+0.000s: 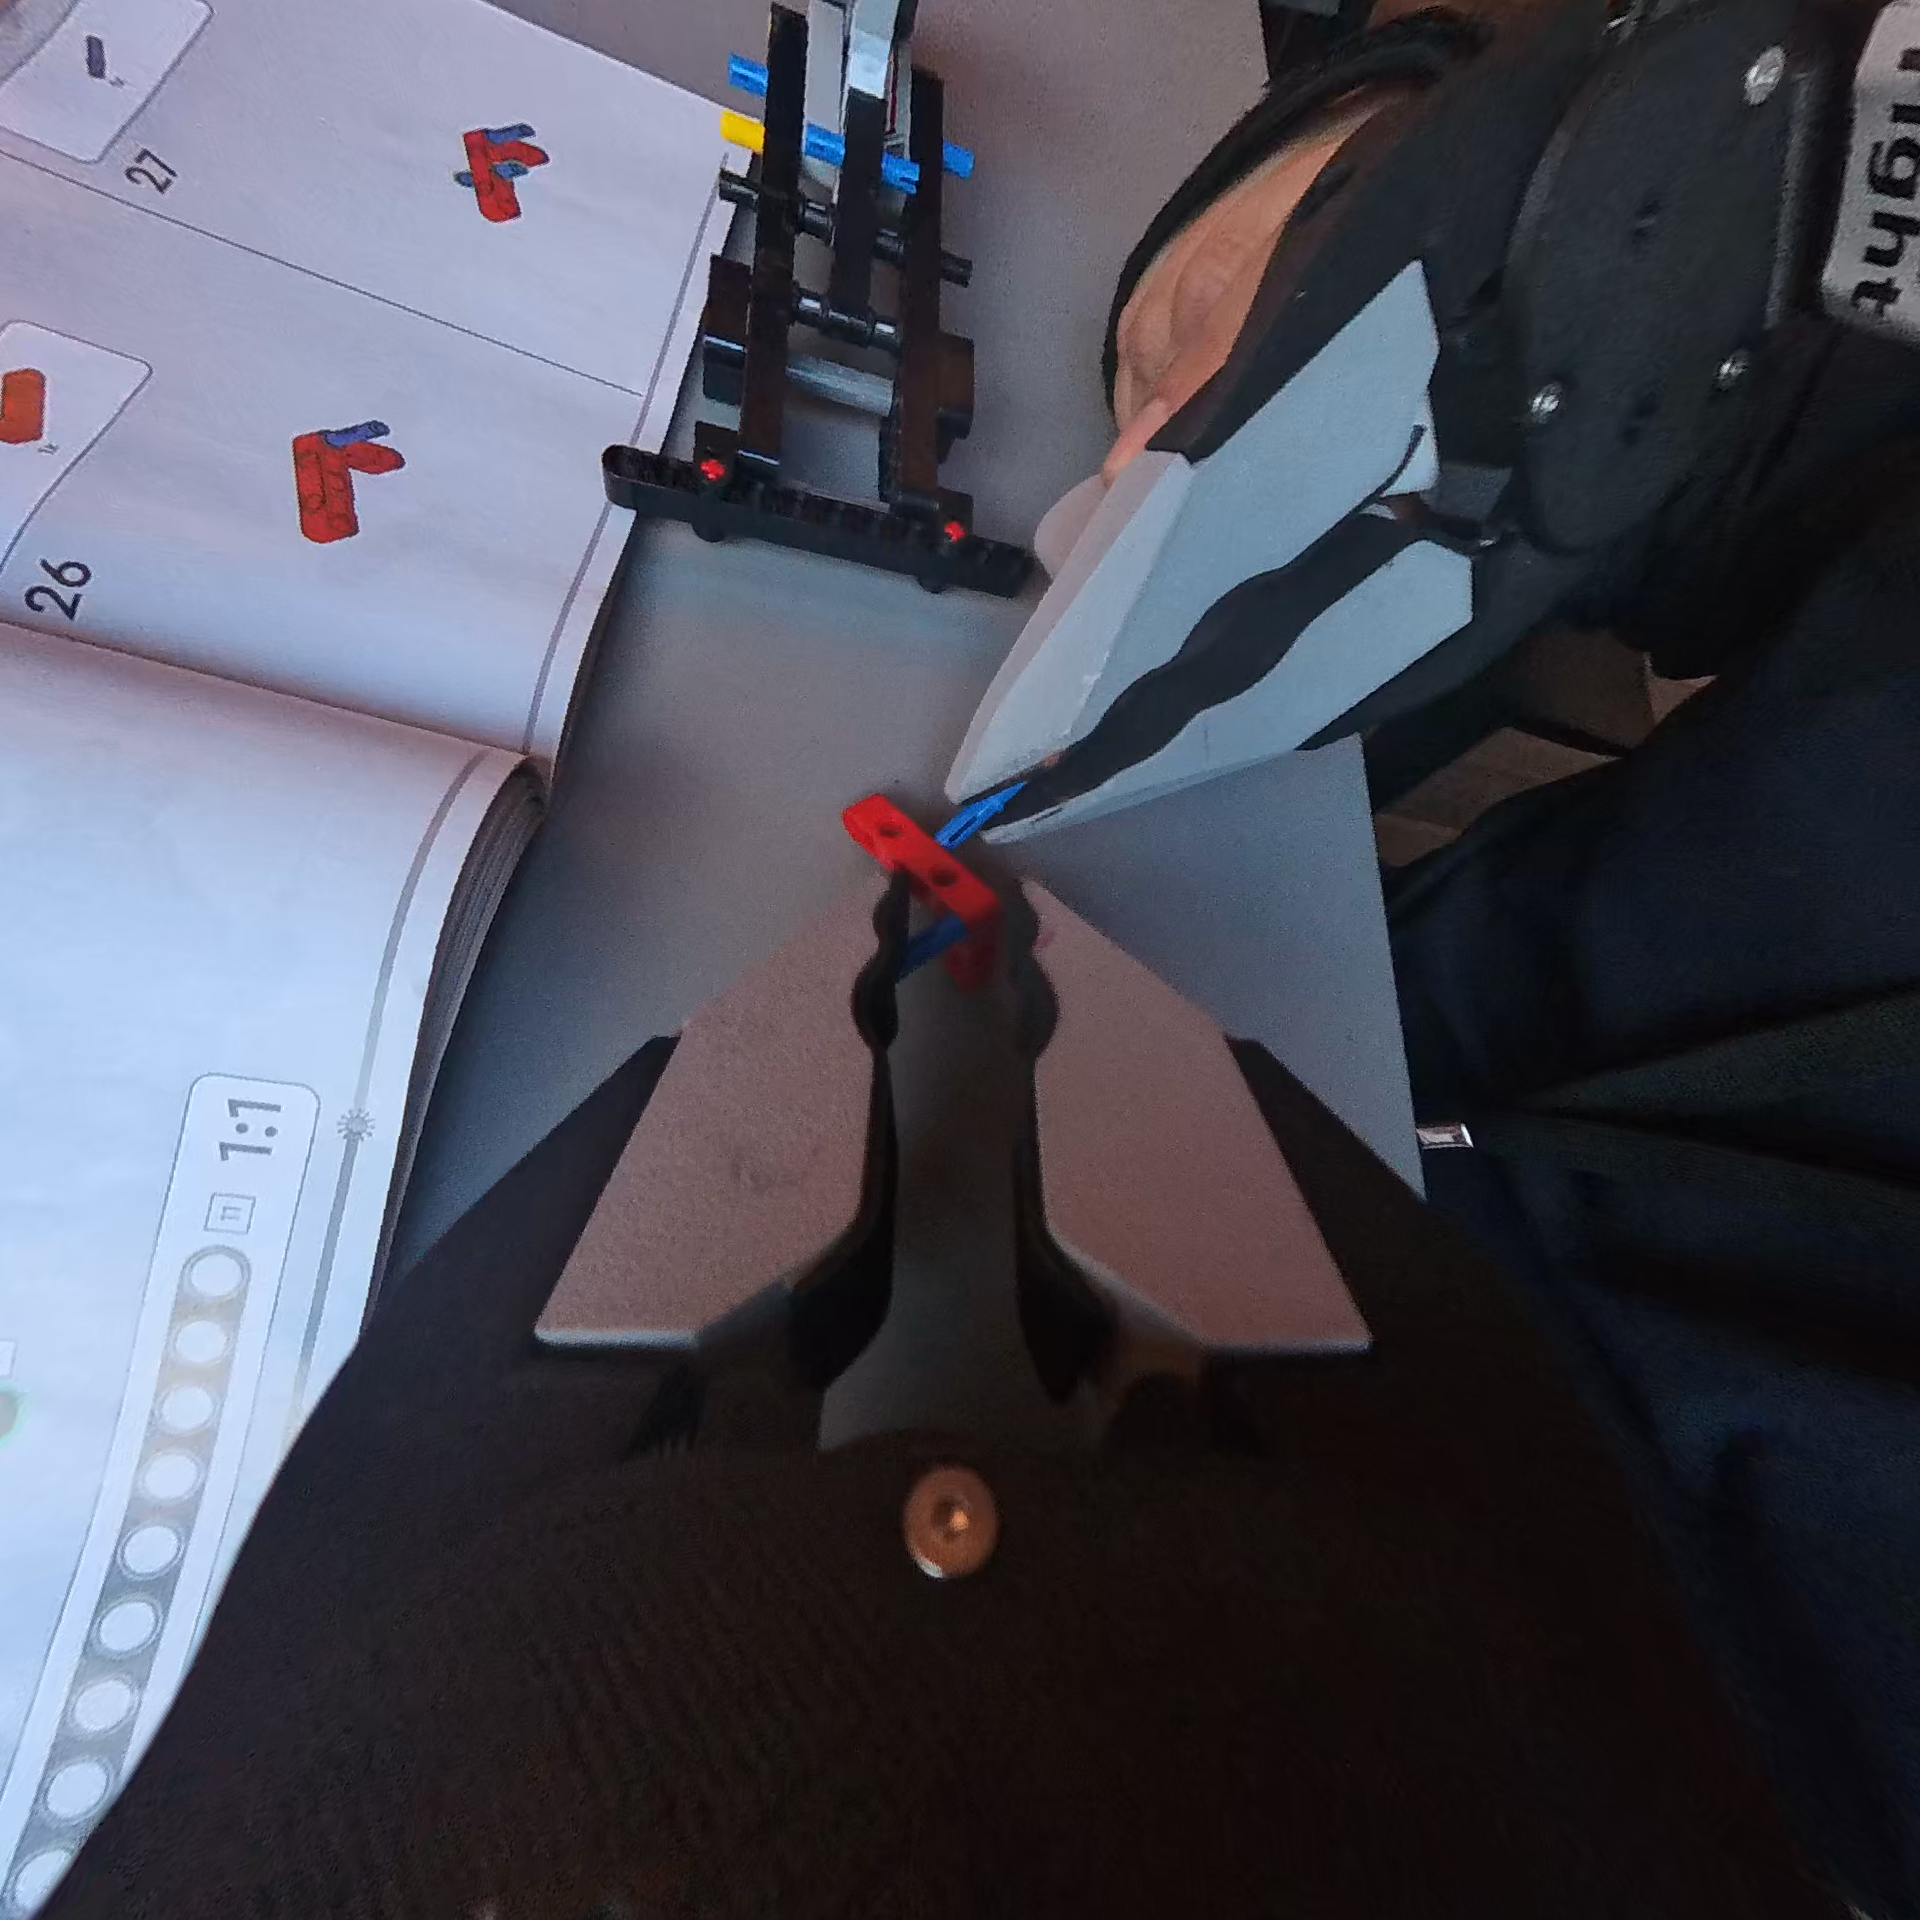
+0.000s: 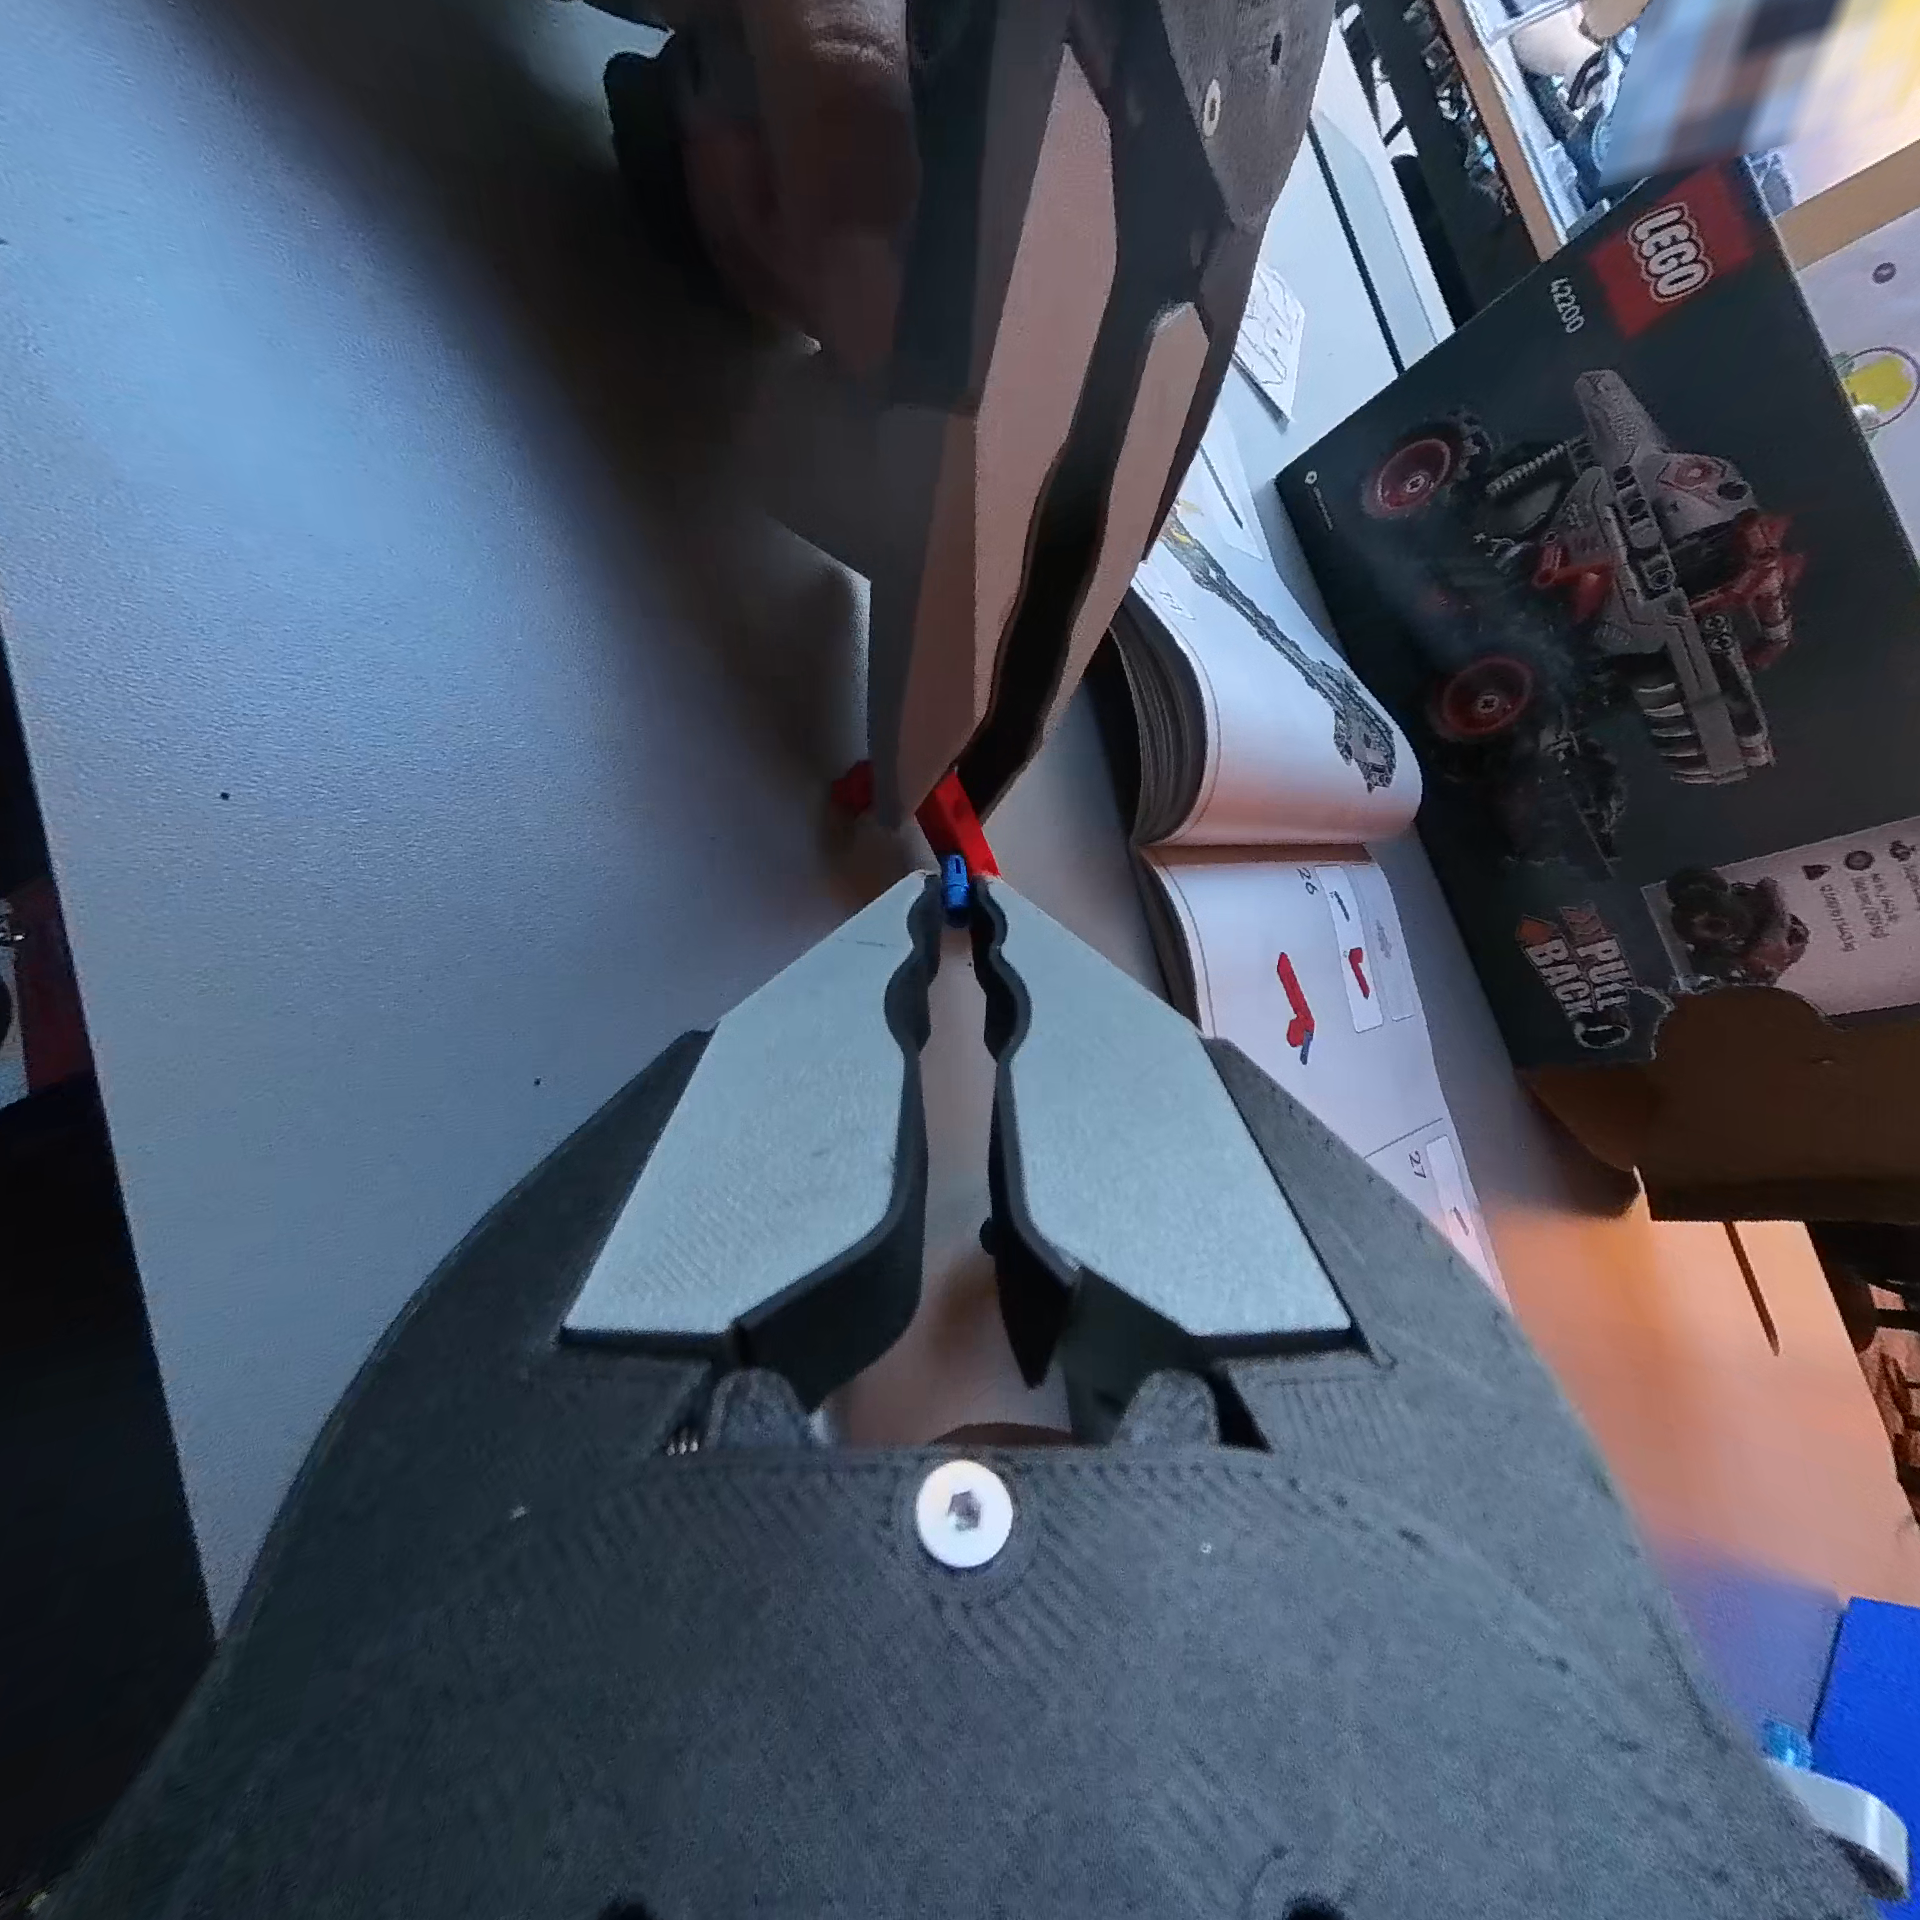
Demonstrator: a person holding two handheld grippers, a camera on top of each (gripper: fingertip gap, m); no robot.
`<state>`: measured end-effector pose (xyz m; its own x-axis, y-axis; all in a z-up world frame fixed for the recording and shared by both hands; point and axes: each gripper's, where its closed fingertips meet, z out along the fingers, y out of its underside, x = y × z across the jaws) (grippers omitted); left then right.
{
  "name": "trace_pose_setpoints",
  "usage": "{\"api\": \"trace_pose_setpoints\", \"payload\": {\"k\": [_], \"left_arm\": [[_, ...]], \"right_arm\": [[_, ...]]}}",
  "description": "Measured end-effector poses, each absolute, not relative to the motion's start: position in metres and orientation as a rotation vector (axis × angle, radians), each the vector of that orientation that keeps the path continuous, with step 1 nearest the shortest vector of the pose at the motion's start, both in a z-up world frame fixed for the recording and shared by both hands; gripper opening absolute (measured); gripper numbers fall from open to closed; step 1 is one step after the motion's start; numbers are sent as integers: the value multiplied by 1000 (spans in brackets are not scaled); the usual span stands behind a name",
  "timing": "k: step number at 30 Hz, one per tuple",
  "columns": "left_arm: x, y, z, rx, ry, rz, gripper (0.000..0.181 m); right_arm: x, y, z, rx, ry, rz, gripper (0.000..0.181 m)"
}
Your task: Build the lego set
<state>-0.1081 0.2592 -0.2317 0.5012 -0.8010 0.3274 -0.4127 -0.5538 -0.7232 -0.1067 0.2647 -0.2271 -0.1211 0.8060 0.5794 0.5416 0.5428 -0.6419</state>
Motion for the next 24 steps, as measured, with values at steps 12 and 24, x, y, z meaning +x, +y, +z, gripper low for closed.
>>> {"api": "trace_pose_setpoints", "payload": {"k": [12, 24], "left_arm": [[-111, 264, -218, -2154, 828, -1096, 13], [-110, 265, -211, -2119, 789, -1152, 12]], "right_arm": [[-108, 268, -215, -1095, -1725, 348, 2], [-108, 267, -207, -1069, -1682, 354, 3]]}}
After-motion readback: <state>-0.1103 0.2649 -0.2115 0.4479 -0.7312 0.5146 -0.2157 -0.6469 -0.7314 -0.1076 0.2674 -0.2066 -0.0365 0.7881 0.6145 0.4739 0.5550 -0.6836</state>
